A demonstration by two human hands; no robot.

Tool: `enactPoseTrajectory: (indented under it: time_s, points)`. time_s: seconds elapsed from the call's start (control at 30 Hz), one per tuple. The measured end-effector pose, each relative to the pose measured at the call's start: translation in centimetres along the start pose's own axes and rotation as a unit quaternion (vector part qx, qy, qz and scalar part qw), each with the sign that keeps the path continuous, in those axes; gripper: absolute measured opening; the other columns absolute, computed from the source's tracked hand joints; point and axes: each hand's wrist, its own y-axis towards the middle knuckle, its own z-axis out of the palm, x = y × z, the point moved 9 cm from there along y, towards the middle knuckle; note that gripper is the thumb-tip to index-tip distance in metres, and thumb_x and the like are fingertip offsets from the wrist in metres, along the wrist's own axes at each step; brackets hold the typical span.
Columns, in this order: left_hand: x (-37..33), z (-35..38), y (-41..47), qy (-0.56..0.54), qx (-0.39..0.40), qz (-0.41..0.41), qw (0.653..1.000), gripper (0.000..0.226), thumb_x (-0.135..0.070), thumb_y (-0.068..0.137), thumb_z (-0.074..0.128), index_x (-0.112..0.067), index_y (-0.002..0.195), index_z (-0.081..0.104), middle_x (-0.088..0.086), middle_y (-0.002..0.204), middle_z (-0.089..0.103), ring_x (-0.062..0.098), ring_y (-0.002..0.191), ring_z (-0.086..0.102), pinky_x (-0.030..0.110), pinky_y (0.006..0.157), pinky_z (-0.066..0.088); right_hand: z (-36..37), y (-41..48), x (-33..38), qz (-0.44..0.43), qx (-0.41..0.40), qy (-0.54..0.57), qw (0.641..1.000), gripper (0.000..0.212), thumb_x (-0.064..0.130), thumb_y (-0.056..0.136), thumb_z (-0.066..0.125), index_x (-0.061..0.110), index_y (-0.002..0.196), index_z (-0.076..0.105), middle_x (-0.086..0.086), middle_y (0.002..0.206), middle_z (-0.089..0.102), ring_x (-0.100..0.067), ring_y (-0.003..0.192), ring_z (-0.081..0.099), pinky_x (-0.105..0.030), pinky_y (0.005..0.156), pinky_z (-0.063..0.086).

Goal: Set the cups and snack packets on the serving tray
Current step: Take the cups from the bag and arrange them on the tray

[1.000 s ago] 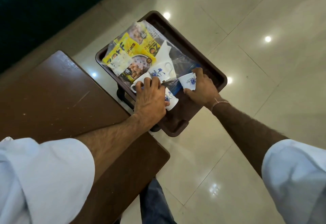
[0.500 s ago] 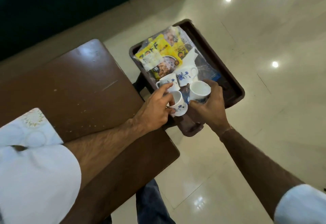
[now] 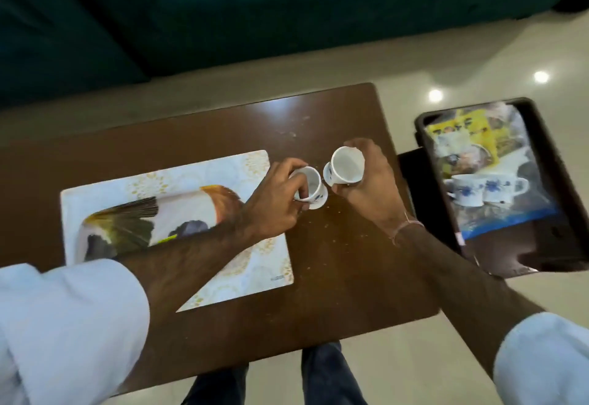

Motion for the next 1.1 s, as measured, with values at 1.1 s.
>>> enactPoseTrajectory:
  time_s: [1.1]
  points:
    - [23.1, -7.1, -30.0, -0.053, -0.214, -0.314, 0.923, 0.086, -0.039, 0.056, 0.094, -0.017, 0.125, 0.047, 0.005, 0.125, 0.049, 0.020, 0.114, 0.046, 0.037, 0.090, 0.046, 37.9, -5.2, 21.3, -0.408, 0.385, -0.344, 0.753, 0.108, 0.013, 0.063, 0.086, 0.025, 0.151, 0.026, -0.011, 0.143, 0.040, -0.032, 0.119, 0.044, -0.043, 0.076, 0.056]
